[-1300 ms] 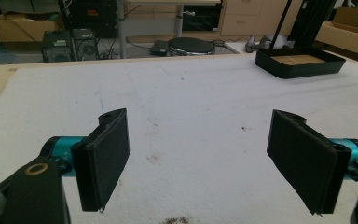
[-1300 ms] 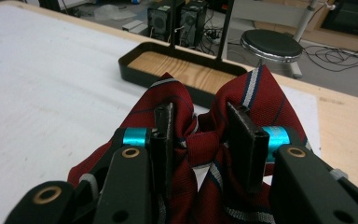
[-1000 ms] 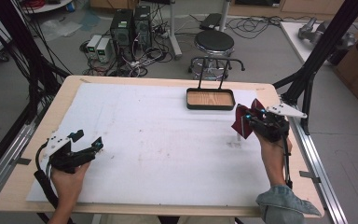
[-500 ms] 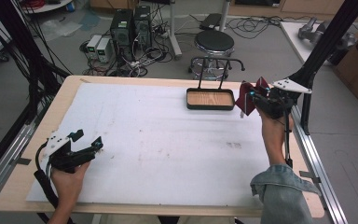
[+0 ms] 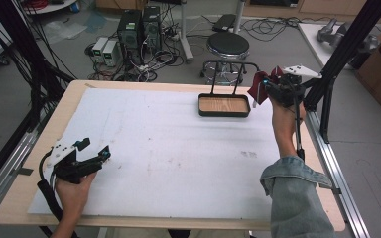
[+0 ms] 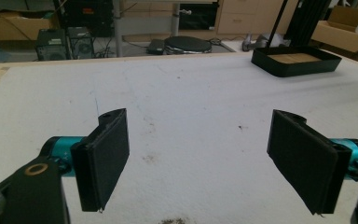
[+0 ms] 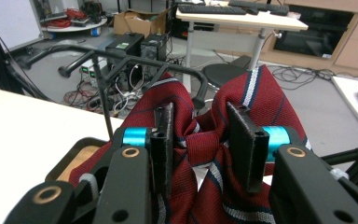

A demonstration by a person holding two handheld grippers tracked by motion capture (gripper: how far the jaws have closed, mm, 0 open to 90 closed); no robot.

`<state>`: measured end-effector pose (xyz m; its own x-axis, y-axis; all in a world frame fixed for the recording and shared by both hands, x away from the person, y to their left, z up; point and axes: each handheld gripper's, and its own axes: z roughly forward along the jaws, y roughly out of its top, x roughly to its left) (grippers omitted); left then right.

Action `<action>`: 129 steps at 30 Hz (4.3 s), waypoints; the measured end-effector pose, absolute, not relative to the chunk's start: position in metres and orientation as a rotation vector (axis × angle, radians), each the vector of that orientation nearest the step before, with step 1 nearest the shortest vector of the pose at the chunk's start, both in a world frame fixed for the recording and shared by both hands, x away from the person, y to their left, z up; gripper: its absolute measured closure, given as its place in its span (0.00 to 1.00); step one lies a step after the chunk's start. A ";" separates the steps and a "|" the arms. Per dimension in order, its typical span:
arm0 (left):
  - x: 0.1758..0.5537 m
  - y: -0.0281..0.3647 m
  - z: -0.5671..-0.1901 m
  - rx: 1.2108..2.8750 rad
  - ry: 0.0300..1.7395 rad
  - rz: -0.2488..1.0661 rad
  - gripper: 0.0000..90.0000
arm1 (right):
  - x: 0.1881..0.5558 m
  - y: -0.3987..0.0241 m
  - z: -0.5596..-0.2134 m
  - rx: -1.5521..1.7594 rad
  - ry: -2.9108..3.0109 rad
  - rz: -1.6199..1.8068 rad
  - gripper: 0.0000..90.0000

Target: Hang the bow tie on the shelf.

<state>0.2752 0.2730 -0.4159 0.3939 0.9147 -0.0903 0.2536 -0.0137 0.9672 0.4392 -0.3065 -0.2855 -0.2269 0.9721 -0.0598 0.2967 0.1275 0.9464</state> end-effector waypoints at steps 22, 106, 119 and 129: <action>0.275 0.272 -0.417 1.537 1.082 0.725 0.23 | 0.486 -0.304 -0.271 1.343 1.566 1.182 0.71; 0.274 0.272 -0.419 1.554 1.081 0.712 0.23 | 0.515 -0.338 -0.312 1.501 1.702 1.089 0.61; 0.274 0.272 -0.418 1.555 1.081 0.714 0.23 | 0.501 -0.346 -0.297 1.491 1.659 1.159 0.52; 0.273 0.272 -0.418 1.554 1.081 0.715 0.23 | 0.481 -0.353 -0.279 1.475 1.628 1.263 0.44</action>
